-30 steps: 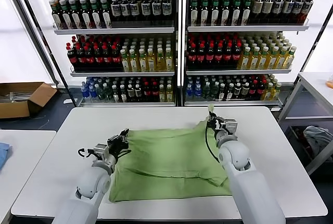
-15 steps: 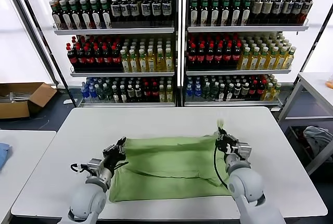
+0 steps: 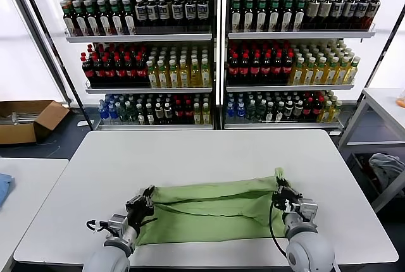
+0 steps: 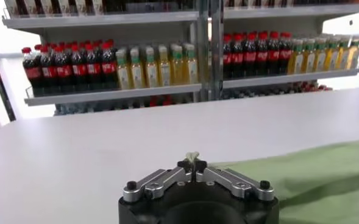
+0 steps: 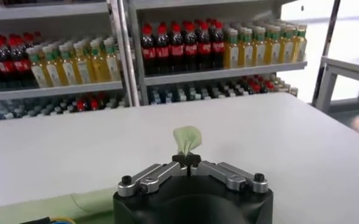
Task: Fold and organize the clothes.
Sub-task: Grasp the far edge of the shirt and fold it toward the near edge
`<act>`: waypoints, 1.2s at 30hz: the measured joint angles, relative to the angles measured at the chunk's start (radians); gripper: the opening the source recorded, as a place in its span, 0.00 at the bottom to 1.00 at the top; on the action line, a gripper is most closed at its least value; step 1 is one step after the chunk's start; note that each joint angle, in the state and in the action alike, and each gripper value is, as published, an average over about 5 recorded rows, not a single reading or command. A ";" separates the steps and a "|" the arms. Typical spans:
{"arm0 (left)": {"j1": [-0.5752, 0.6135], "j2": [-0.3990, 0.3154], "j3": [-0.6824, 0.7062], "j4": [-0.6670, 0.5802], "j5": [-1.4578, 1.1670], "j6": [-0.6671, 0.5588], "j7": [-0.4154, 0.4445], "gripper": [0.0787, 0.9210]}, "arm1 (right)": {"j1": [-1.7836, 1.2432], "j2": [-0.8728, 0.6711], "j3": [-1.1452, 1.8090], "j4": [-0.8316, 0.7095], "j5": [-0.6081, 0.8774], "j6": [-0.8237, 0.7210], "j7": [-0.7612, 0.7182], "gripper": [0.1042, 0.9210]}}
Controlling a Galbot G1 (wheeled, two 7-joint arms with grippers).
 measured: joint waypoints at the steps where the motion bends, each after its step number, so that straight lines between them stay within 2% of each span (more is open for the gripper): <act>1: 0.005 -0.001 0.000 0.000 0.005 -0.001 0.001 0.01 | -0.006 0.001 -0.001 0.001 -0.003 0.000 0.002 0.00; 22: 0.025 -0.022 -0.003 0.012 0.077 -0.002 0.016 0.03 | -0.081 0.018 -0.023 -0.015 -0.083 0.005 0.026 0.00; 25: 0.020 -0.026 0.000 0.009 0.085 -0.003 0.013 0.10 | -0.087 0.018 -0.024 -0.018 -0.100 0.008 0.028 0.05; 36: 0.021 -0.047 -0.011 -0.031 0.117 0.000 -0.012 0.48 | -0.130 0.016 -0.004 0.058 -0.118 0.029 0.029 0.42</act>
